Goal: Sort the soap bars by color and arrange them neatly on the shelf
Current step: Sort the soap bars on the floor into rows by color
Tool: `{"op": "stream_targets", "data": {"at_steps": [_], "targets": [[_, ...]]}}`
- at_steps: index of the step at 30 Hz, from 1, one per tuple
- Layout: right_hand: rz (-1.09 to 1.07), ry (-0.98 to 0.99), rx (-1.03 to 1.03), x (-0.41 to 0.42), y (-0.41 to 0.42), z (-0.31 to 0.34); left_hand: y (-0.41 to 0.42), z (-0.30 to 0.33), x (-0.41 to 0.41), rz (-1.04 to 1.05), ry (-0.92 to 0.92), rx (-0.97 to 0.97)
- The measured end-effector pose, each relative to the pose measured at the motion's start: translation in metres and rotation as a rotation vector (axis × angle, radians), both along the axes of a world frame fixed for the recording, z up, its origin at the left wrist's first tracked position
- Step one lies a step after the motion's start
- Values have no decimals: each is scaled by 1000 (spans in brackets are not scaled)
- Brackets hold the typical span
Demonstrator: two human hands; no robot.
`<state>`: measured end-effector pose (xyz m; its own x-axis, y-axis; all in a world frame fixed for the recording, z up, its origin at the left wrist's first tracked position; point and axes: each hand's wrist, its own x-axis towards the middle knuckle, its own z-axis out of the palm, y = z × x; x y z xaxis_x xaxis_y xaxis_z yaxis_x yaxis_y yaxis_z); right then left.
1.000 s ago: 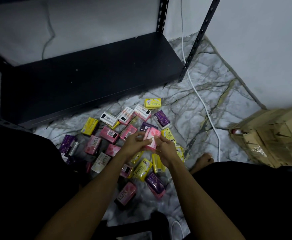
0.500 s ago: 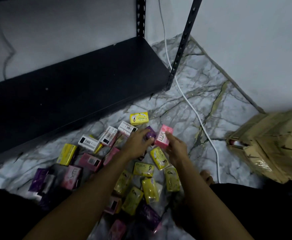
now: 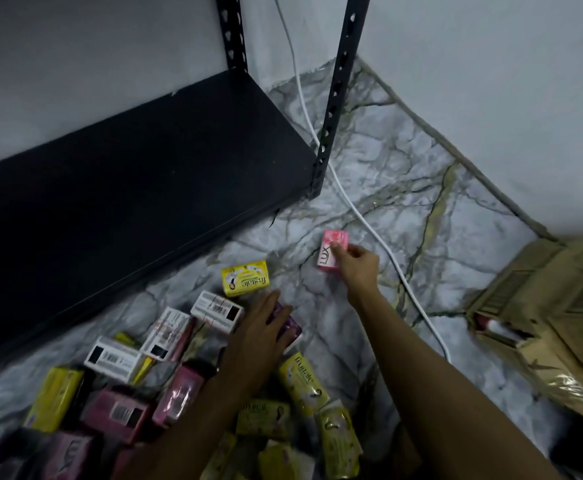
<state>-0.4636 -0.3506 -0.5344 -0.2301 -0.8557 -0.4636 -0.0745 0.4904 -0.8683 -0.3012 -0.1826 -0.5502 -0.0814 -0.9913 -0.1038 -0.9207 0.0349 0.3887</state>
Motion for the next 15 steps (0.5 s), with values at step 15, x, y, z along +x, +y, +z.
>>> {"op": "stream_targets", "data": {"at_steps": [15], "targets": [[-148, 118, 142, 37, -41, 0, 5, -5, -1, 70, 124, -13]]}}
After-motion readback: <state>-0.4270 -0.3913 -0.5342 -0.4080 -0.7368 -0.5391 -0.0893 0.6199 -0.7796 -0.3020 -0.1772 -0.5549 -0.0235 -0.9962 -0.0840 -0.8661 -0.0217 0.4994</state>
